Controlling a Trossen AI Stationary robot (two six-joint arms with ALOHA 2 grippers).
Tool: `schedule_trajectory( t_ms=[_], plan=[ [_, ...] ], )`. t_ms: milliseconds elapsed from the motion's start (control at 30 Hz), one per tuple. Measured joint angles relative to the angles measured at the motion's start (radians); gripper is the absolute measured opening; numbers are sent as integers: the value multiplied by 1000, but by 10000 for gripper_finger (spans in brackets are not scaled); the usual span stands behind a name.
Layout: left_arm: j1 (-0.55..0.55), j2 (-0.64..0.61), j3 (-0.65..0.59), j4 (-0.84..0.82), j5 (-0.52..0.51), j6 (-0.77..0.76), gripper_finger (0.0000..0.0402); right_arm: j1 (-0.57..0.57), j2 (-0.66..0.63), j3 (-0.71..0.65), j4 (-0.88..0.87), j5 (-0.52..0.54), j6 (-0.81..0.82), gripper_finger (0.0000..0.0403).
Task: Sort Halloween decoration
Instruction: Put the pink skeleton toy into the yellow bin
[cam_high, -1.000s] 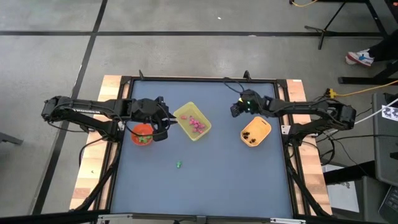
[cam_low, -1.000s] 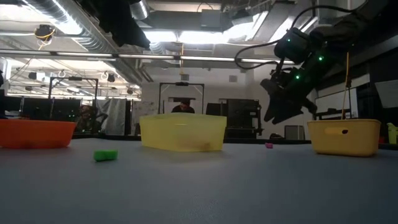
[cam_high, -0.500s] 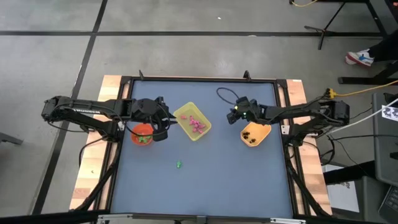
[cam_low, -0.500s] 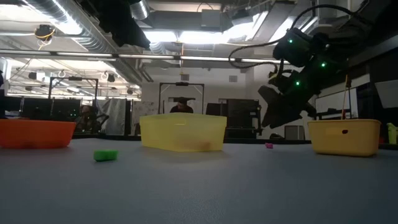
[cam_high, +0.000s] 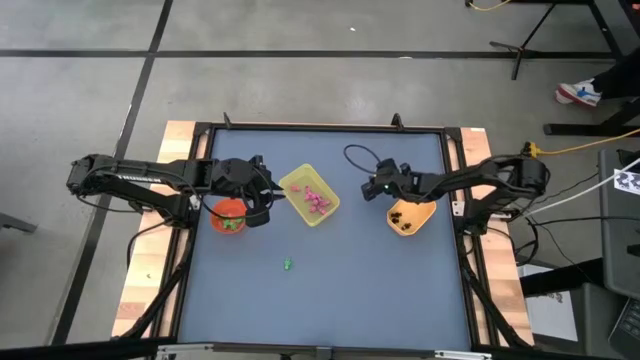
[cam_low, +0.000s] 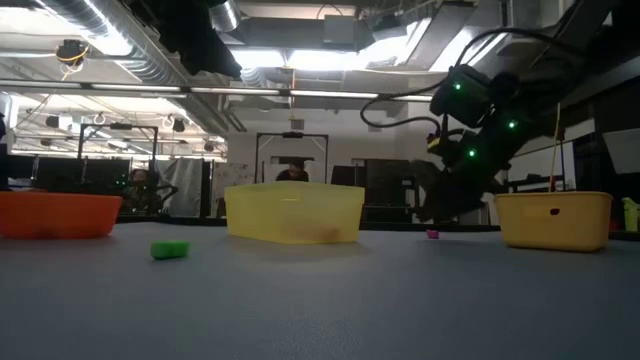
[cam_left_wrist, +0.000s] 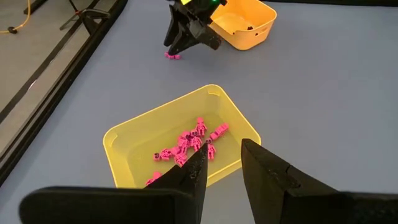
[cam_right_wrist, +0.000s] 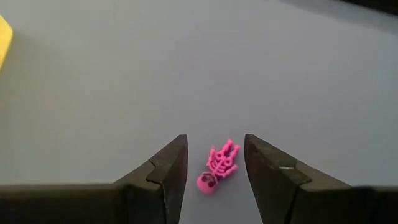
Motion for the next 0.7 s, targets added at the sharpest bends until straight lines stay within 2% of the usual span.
schedule_trajectory(
  t_ms=[367,700],
  plan=[
    [0,0,0,0,0,0,82,0,89,2,17,-2,5,156],
    [0,0,0,0,0,0,82,0,91,2,13,-1,5,155]
  ],
)
